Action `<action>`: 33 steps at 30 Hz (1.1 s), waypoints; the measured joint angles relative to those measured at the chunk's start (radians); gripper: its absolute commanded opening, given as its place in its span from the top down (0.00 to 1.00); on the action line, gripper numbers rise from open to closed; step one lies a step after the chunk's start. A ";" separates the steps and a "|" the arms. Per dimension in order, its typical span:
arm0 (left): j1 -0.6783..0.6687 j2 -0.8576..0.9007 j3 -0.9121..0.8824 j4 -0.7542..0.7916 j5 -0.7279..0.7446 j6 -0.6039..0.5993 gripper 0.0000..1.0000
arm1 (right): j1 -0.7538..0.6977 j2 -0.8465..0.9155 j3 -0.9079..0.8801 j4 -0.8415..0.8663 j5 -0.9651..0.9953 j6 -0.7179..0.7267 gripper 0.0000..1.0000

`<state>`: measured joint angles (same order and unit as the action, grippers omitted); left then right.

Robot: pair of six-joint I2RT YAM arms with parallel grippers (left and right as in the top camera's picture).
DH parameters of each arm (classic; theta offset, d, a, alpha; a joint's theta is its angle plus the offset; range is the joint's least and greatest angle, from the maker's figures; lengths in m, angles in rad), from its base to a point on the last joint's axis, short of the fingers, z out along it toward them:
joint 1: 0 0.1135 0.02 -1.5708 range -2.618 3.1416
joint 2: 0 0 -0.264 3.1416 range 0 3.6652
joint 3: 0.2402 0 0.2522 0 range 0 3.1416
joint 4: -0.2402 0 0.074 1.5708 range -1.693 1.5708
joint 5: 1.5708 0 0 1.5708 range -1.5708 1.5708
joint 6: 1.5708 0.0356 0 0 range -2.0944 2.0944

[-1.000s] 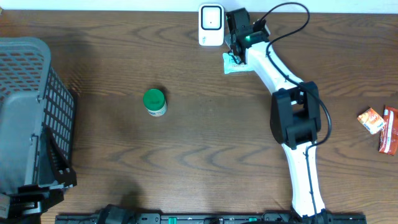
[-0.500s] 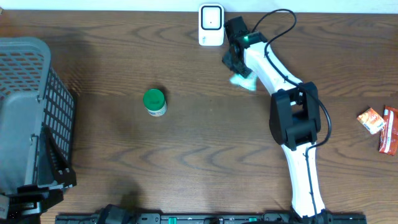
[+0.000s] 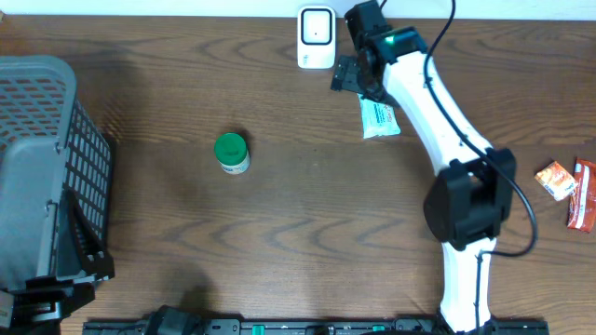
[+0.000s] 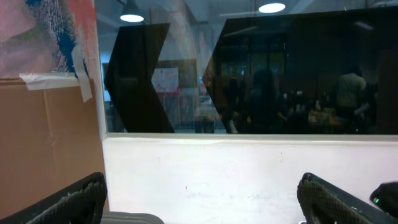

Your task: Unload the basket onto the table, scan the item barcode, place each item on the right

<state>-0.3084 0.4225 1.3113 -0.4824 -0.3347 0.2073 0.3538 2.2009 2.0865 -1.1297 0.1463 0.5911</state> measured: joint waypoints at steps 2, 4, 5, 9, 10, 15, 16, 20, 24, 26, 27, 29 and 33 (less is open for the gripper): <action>0.000 0.000 0.000 0.001 0.000 0.000 0.02 | 0.000 -0.021 0.000 -0.019 0.028 -0.084 0.01; 0.000 0.000 0.000 0.013 0.000 0.000 0.02 | -0.001 -0.025 -0.012 -0.014 0.057 -0.173 0.01; 0.000 0.000 0.000 0.019 0.000 0.000 0.02 | -0.003 -0.025 -0.031 0.002 0.065 -0.203 0.01; 0.000 0.000 0.000 0.042 0.000 0.000 0.02 | -0.010 -0.024 -0.164 0.092 0.082 -0.296 0.01; 0.000 0.000 0.000 0.044 0.000 0.000 0.02 | -0.013 -0.024 -0.192 0.114 0.082 -0.305 0.01; 0.000 0.000 -0.001 0.060 0.000 0.000 0.02 | -0.021 -0.023 -0.345 0.284 0.088 -0.363 0.01; 0.000 0.000 -0.001 0.062 0.000 0.000 0.02 | -0.023 -0.023 -0.368 0.312 0.089 -0.375 0.01; 0.000 0.000 -0.001 0.063 0.000 0.000 0.02 | -0.023 -0.023 -0.443 0.424 0.090 -0.417 0.01; 0.000 0.000 -0.001 0.063 0.000 0.000 0.02 | -0.025 -0.022 -0.498 0.504 0.091 -0.434 0.01; 0.000 0.000 -0.001 0.064 0.000 0.000 0.02 | -0.030 -0.021 -0.533 0.557 0.090 -0.439 0.01; 0.000 0.000 -0.001 0.063 0.000 0.000 0.02 | -0.034 -0.022 -0.542 0.579 0.089 -0.442 0.01; 0.000 0.000 -0.001 0.064 0.000 0.000 0.02 | -0.046 -0.022 -0.561 0.632 0.087 -0.443 0.02; 0.000 0.000 -0.001 0.063 0.000 0.000 0.02 | -0.065 -0.035 -0.607 0.703 0.081 -0.442 0.12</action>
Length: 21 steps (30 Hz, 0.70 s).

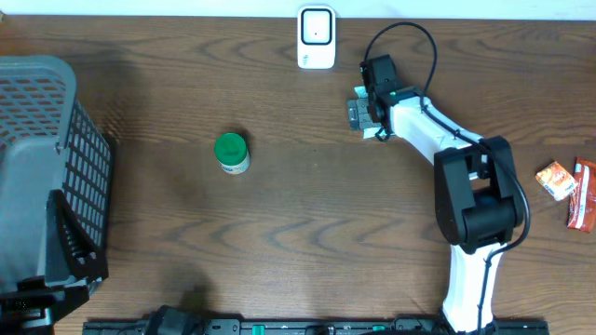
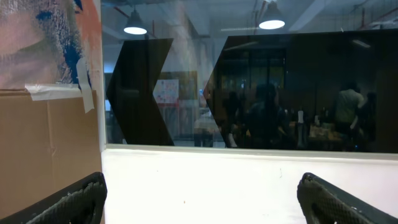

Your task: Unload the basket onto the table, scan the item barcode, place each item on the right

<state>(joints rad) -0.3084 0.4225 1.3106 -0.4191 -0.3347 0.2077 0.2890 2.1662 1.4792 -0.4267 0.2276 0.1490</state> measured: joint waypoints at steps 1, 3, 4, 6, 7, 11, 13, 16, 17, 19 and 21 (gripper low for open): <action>0.000 0.000 0.000 0.000 0.000 0.000 0.02 | -0.003 -0.004 -0.010 0.009 -0.001 0.002 0.15; 0.000 0.000 0.000 0.000 0.000 0.000 0.02 | -0.011 -0.015 -0.036 0.026 -0.013 0.005 0.23; 0.000 0.000 0.000 0.000 0.000 0.000 0.02 | -0.014 -0.020 -0.046 0.029 -0.019 0.005 0.37; 0.000 0.000 0.000 0.000 0.000 0.000 0.02 | -0.020 -0.035 -0.069 0.024 -0.040 0.006 0.50; 0.000 0.000 0.000 0.001 0.000 0.000 0.02 | -0.023 -0.039 -0.076 0.023 -0.052 0.007 0.55; 0.000 0.000 0.000 0.000 0.000 0.000 0.02 | -0.026 -0.047 -0.082 0.003 -0.106 0.004 0.56; 0.000 0.000 0.000 0.000 0.000 0.000 0.02 | -0.030 -0.053 -0.084 -0.013 -0.137 -0.001 0.53; 0.000 0.000 0.000 0.000 0.000 0.000 0.02 | -0.034 -0.072 -0.094 -0.061 -0.203 -0.006 0.51; 0.000 0.000 0.000 0.000 0.000 0.000 0.02 | -0.034 -0.080 -0.097 -0.083 -0.230 -0.009 0.48; 0.000 0.000 0.000 0.000 0.000 0.000 0.02 | -0.034 -0.101 -0.102 -0.136 -0.302 -0.011 0.45; 0.000 0.000 0.000 0.000 0.000 0.000 0.02 | -0.035 -0.126 -0.117 -0.181 -0.393 -0.012 0.45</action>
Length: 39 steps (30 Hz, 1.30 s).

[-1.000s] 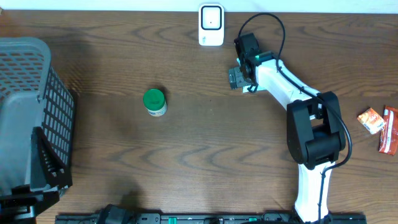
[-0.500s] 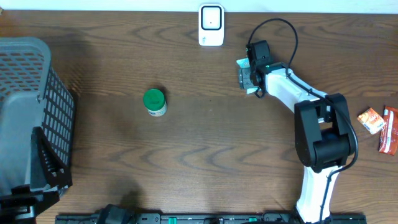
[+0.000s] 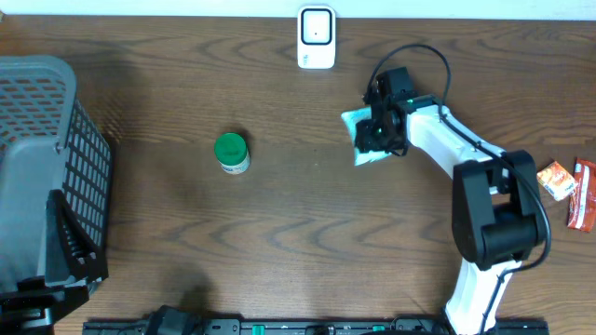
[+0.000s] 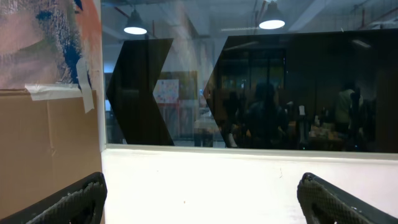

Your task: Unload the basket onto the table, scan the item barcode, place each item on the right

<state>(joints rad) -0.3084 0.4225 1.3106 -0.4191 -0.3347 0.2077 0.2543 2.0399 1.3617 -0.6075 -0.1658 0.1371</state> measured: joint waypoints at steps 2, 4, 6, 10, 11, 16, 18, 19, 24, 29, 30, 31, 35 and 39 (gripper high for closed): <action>0.000 0.000 0.000 0.000 0.000 0.000 0.02 | -0.008 -0.038 -0.016 -0.037 -0.141 0.000 0.50; 0.000 0.000 0.000 0.000 0.000 0.000 0.02 | -0.027 -0.089 -0.021 -0.058 -0.299 0.002 0.58; 0.000 0.000 0.000 0.000 0.000 0.000 0.02 | -0.051 -0.139 -0.020 -0.057 -0.435 0.003 0.65; 0.000 0.000 0.000 0.000 0.000 0.000 0.02 | -0.106 -0.208 -0.016 -0.069 -0.695 -0.001 0.01; 0.000 0.000 0.000 0.000 0.000 0.000 0.02 | -0.115 -0.210 -0.015 -0.089 -0.718 0.002 0.01; 0.000 0.000 0.000 0.000 0.000 0.000 0.02 | -0.090 -0.206 -0.017 -0.199 -0.494 0.056 0.01; 0.000 0.000 0.000 0.000 0.000 0.000 0.02 | -0.048 -0.206 -0.020 -0.199 -0.345 0.111 0.01; 0.000 0.000 0.000 0.000 0.000 0.000 0.02 | -0.018 -0.206 -0.023 -0.185 -0.270 0.141 0.01; 0.000 0.000 0.000 0.000 0.000 0.000 0.02 | 0.164 -0.189 -0.064 -0.082 0.045 0.281 0.01; 0.000 0.000 0.000 0.000 0.000 0.000 0.02 | 0.207 -0.112 -0.141 0.007 0.208 0.384 0.01; 0.000 0.000 0.000 0.000 0.000 0.000 0.02 | 0.207 -0.092 -0.150 0.008 0.245 0.397 0.01; 0.000 0.000 0.000 0.000 0.000 0.000 0.02 | 0.208 -0.085 -0.150 0.009 0.288 0.410 0.01; 0.000 0.000 0.000 0.000 0.000 0.000 0.02 | 0.207 -0.076 -0.150 0.051 0.328 0.444 0.14; 0.000 0.000 0.000 0.000 0.000 0.000 0.02 | 0.207 -0.056 -0.145 0.121 0.356 0.436 0.04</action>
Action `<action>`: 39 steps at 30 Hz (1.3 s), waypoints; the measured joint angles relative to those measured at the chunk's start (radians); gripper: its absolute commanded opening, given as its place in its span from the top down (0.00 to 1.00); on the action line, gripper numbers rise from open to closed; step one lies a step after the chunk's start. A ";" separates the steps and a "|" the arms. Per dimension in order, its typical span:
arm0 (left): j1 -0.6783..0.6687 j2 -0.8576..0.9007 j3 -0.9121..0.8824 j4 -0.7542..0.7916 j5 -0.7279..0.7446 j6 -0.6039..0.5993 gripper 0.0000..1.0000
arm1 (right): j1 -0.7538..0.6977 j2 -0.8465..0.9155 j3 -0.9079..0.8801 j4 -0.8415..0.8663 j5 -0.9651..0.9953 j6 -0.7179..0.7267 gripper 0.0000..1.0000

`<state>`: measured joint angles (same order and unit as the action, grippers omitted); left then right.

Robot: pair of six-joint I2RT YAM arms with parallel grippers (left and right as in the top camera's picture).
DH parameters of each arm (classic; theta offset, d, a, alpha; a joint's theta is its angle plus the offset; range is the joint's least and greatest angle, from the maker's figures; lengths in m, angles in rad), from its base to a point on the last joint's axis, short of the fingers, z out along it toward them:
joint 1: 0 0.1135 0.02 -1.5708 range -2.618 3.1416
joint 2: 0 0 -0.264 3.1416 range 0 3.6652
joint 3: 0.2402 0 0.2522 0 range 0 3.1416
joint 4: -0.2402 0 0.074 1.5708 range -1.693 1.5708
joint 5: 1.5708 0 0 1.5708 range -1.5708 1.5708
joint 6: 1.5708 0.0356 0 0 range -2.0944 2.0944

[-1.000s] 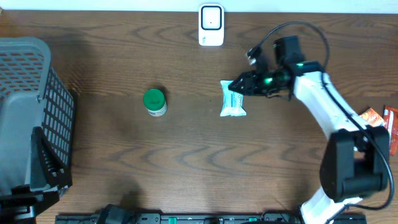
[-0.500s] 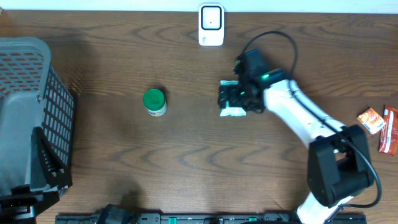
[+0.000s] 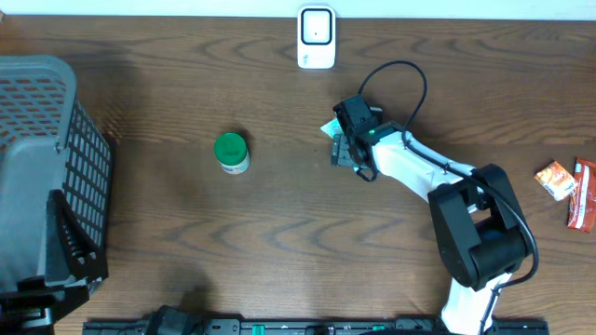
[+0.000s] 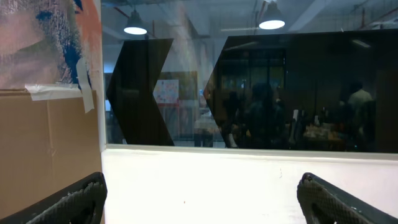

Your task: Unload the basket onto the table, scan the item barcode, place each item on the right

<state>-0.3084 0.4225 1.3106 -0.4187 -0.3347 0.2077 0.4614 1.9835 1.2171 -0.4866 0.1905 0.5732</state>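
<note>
The white barcode scanner (image 3: 317, 38) stands at the table's far edge. In the overhead view my right gripper (image 3: 344, 145) is low over the table, right of centre and well in front of the scanner. It is shut on a small teal and white packet (image 3: 330, 127), of which only a corner shows at its left side. A green-capped bottle (image 3: 231, 152) stands left of centre. My left gripper (image 4: 202, 186) is open and empty, its fingers (image 4: 81, 199) wide apart and facing a white wall and dark window.
A grey mesh basket (image 3: 47, 158) fills the left side, with my left arm (image 3: 70, 251) beside it at the front left. Orange and red snack packets (image 3: 568, 186) lie at the right edge. The right arm's cable (image 3: 396, 70) loops above the gripper.
My right gripper has moved left and slightly toward the front, taking the packet along; now most of the packet is hidden under it. The left arm has not moved.
My right gripper was up beside the scanner with the packet just below it. Then it sat on the packet a little right of the scanner. Then gripper and packet stood further forward, and now they are further left, toward the table's middle.
</note>
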 measured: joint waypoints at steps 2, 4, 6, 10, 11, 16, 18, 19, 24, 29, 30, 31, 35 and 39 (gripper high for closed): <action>0.000 0.000 0.000 0.000 0.000 0.000 0.02 | 0.000 0.014 0.006 0.043 0.013 -0.031 0.01; 0.000 0.000 0.000 0.000 0.000 0.000 0.02 | -0.001 0.021 0.010 0.063 0.020 -0.070 0.01; 0.000 0.000 0.000 0.000 0.000 0.000 0.02 | -0.003 0.021 0.013 0.067 0.026 -0.134 0.01; 0.000 0.000 0.000 0.000 0.000 0.000 0.02 | -0.015 0.021 0.025 0.056 0.026 -0.332 0.01; 0.000 0.000 0.000 0.000 0.000 0.000 0.02 | -0.016 0.021 0.027 0.057 0.027 -0.377 0.01; 0.000 0.000 0.000 0.000 0.000 0.000 0.02 | -0.019 0.021 0.039 0.063 0.033 -0.649 0.01; 0.000 0.000 0.000 0.000 0.000 0.000 0.02 | -0.019 0.020 0.040 0.069 0.035 -0.740 0.01; 0.000 0.000 0.000 0.000 0.000 0.000 0.02 | -0.019 0.019 0.041 0.076 0.037 -0.782 0.01; 0.000 0.000 0.000 -0.012 0.000 0.000 0.02 | -0.029 0.019 0.036 0.130 0.032 -0.911 0.01; 0.000 0.000 0.000 -0.043 0.000 0.000 0.02 | -0.100 0.028 0.031 0.187 -0.061 -0.961 0.01; 0.000 0.000 0.000 -0.047 0.000 0.000 0.02 | -0.122 0.030 0.031 0.186 -0.098 -0.965 0.01; 0.000 0.000 0.000 -0.047 0.000 0.000 0.02 | -0.143 0.032 0.031 0.185 -0.140 -0.969 0.03; 0.000 0.000 0.000 -0.047 0.000 0.000 0.02 | -0.198 0.054 0.034 0.185 -0.290 -0.975 0.09; 0.000 0.000 0.000 -0.052 0.000 0.000 0.02 | -0.222 0.071 0.040 0.188 -0.370 -0.987 0.06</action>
<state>-0.3084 0.4225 1.3106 -0.4706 -0.3347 0.2077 0.2390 2.0541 1.2575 -0.2985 -0.1795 -0.4141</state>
